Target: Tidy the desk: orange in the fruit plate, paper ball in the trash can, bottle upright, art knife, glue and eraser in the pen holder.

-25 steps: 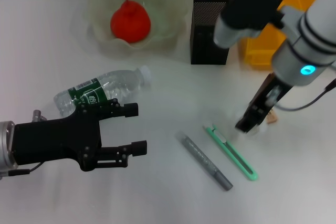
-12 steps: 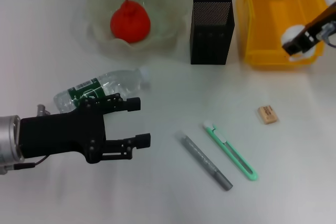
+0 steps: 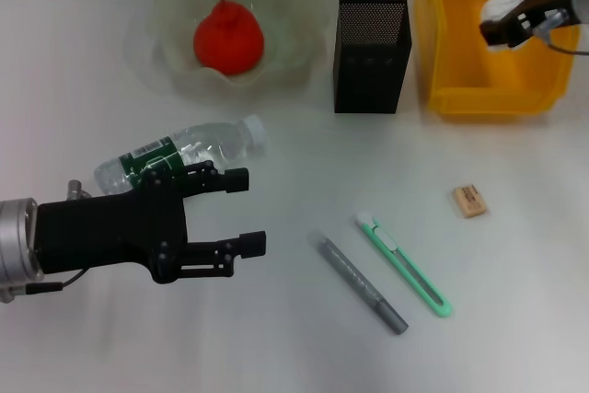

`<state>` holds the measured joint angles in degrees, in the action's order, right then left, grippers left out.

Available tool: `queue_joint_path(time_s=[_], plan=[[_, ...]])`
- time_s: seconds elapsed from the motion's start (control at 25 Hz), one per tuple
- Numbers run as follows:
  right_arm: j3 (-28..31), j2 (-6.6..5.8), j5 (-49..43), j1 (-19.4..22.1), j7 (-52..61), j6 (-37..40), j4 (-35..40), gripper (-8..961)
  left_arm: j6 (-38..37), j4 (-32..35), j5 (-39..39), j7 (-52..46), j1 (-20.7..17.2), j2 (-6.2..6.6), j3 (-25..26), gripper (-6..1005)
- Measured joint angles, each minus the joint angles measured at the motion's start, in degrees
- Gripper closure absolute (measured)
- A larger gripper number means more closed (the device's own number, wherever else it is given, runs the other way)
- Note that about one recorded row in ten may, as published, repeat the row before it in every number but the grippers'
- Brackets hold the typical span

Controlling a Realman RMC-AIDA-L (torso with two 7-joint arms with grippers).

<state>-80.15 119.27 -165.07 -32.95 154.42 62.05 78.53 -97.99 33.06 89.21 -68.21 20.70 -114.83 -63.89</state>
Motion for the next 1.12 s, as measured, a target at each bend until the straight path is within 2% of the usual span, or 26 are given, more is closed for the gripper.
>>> queue_joint_path(time_s=[0.2, 0.48, 0.56, 0.72, 0.76, 0.8, 0.92, 0.96, 1.0, 1.12], plan=[[-0.2, 0.05, 0.3, -0.7, 0.0, -2.4, -3.1, 257, 0.2, -0.1, 0.0, 0.0, 0.2, 0.01, 0.0, 205], [2.2, -0.12, 8.2, 2.2, -3.5, -1.1, 2.0, 227, 0.7, 0.0, 0.0, 0.3, 0.5, 0.28, 0.0, 210], [5.7, -0.12, 11.3, 3.1, -6.7, 3.8, 4.6, 168, 1.1, 0.3, 0.0, 0.1, 0.9, 0.48, 0.2, 211], [9.3, -0.12, 13.4, 4.9, -9.3, 9.8, 9.3, 168, 1.2, 0.6, 0.0, -0.2, 1.7, 0.98, 0.7, 213], [11.7, -0.08, 16.5, 7.1, -11.8, 13.7, 13.2, 168, 1.4, 0.9, 0.0, -0.7, 2.2, 1.40, 0.7, 214], [11.7, -0.08, 16.5, 7.1, -11.8, 13.7, 13.2, 168, 1.6, 1.3, 0.0, -1.3, 2.6, 1.62, 0.7, 215], [15.4, -0.04, 24.7, 10.6, -17.8, 19.8, 17.2, 168, 2.9, 3.4, 1.2, -4.6, 4.1, 2.38, 0.5, 216], [17.8, -0.02, 32.3, 13.1, -23.1, 24.1, 18.1, 168, 3.7, 4.7, 3.8, -6.5, 5.5, 2.40, 1.0, 217], [17.8, -0.02, 32.3, 13.1, -23.1, 24.1, 18.1, 168, 3.7, 4.7, 3.8, -6.5, 5.5, 2.40, 1.0, 218], [20.6, 0.00, 41.2, 16.1, -31.2, 28.6, 16.8, 169, 6.4, 6.7, 7.8, -9.3, 7.9, 1.67, 1.9, 220]])
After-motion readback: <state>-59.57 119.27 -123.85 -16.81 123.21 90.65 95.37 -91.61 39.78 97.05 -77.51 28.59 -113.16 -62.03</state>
